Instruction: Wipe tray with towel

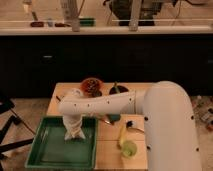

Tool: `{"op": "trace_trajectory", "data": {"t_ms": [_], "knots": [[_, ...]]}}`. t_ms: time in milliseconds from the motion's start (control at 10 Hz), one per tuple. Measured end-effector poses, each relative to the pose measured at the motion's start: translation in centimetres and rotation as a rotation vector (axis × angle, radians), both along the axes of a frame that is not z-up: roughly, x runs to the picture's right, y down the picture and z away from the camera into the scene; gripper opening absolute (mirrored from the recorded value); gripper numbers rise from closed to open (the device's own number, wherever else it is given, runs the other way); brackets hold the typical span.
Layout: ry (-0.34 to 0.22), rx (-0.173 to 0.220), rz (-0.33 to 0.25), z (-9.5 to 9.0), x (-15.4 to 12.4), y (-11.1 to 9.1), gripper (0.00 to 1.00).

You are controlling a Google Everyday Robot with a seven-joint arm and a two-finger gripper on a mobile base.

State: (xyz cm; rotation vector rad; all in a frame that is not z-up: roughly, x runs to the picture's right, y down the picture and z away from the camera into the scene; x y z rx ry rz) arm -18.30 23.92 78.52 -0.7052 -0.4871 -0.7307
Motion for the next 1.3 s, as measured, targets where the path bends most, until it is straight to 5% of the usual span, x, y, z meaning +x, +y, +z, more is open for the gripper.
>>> {"op": "trace_trajectory", "data": {"t_ms": [500, 800, 1300], "knots": [[-0.012, 0.014, -0.003, 0.1, -1.2, -0.4, 0.01], [-0.075, -0.019, -0.025, -0.2, -2.9, 0.5, 0.01], [-0.175, -0.086, -0.093, -3.4, -4.8, 3.7, 0.01]]}}
